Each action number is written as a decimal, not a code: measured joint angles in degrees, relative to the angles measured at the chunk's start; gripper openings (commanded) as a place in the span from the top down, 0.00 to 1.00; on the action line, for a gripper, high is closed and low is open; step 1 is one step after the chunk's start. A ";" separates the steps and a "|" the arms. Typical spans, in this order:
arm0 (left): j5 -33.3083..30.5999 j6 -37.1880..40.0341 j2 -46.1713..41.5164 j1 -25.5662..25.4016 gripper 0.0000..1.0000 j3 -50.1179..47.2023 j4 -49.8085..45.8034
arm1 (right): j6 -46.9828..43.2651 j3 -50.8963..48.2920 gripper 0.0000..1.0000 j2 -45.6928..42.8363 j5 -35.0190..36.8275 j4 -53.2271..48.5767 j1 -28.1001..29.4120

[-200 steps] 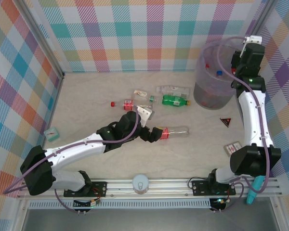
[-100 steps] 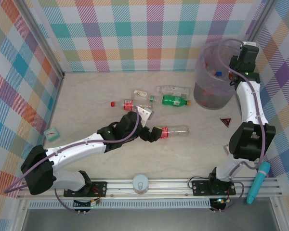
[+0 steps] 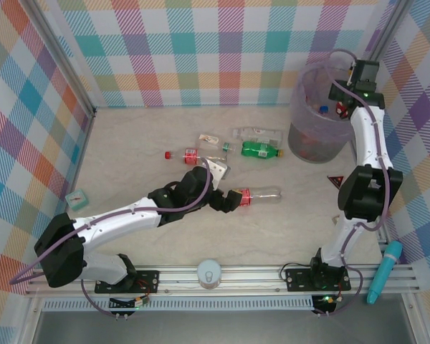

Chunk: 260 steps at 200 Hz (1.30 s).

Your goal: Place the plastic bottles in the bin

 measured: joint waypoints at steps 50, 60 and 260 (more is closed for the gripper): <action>0.13 -0.02 2.58 0.00 0.01 0.00 0.00 | 2.38 7.21 0.06 0.44 -7.17 -10.23 0.00; 0.13 0.00 2.82 0.00 0.00 0.00 -0.07 | 2.84 7.67 0.06 -0.66 -7.85 -10.86 0.00; 3.39 23.56 29.86 4.50 0.00 22.38 -12.96 | 28.24 -49.48 0.06 -55.80 -35.93 -3.15 0.76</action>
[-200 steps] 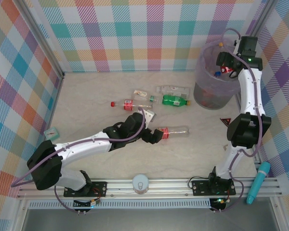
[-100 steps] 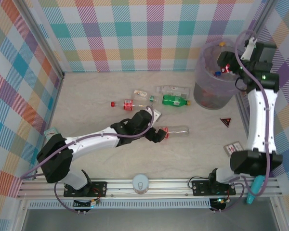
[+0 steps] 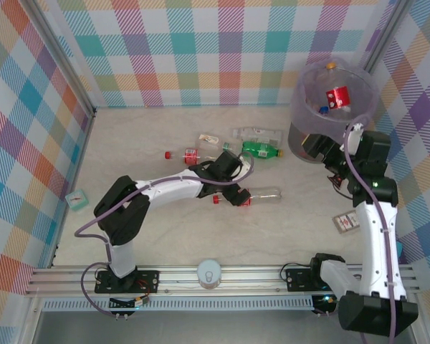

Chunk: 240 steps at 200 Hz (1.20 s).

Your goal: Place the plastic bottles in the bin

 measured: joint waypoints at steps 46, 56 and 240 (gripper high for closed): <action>2.36 2.49 2.73 0.02 0.03 0.76 -0.72 | -0.63 -1.27 0.06 -5.55 0.13 -3.43 0.00; 2.71 2.80 3.85 0.02 0.05 0.76 -1.01 | -0.63 -2.25 0.07 -6.08 0.17 -3.48 0.00; 1.49 -1.62 1.75 0.02 0.46 -2.95 0.76 | 6.34 -19.76 0.05 -4.42 -7.91 2.47 0.09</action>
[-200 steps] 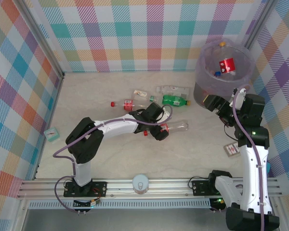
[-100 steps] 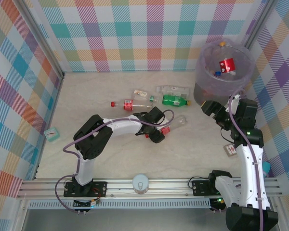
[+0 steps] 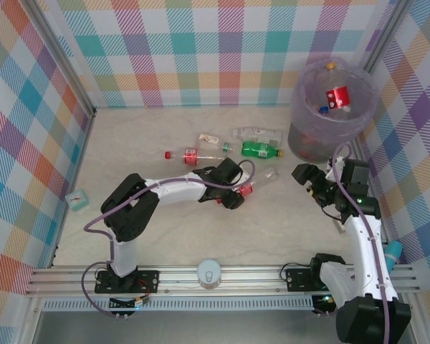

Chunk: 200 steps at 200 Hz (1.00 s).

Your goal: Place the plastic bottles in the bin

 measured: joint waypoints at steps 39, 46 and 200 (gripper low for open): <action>0.31 -8.00 -12.13 0.00 0.45 -10.69 11.06 | 3.80 -0.13 0.03 3.56 -6.29 8.52 4.96; 1.18 -9.77 -14.03 0.00 0.45 -12.63 13.27 | 3.76 0.17 0.03 4.85 -6.47 9.18 6.84; 7.28 -15.04 -16.92 -5.77 0.39 -12.59 14.32 | 2.21 3.80 0.45 18.84 -3.48 20.61 15.67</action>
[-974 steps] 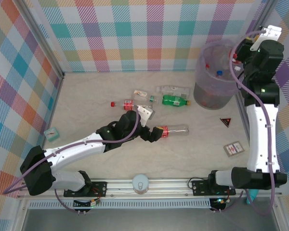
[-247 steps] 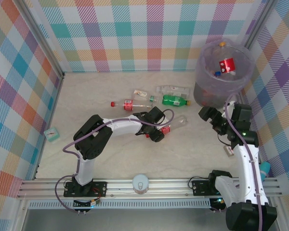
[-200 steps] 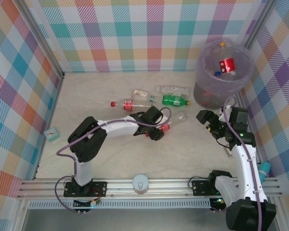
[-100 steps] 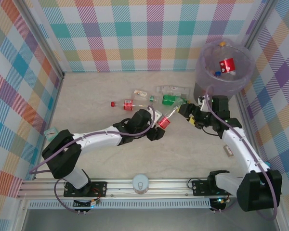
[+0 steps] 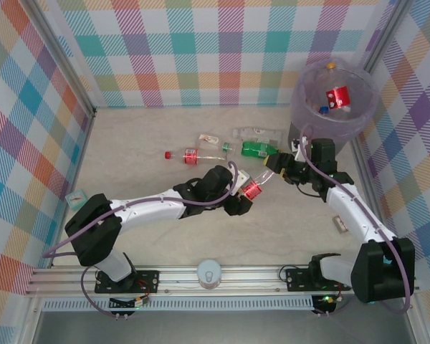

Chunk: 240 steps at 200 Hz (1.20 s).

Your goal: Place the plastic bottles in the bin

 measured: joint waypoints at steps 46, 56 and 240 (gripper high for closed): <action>0.26 1.31 0.37 -0.70 0.00 2.97 -0.57 | -1.53 0.04 0.58 -4.33 3.98 -4.92 -0.07; 0.26 1.62 -0.04 -0.70 0.00 3.04 -0.76 | -2.05 0.07 0.61 -4.74 4.81 -6.51 -0.04; -17.14 -2.89 -12.92 -0.70 0.00 -5.18 -3.54 | -47.43 45.81 0.67 0.39 61.79 -1.01 -3.72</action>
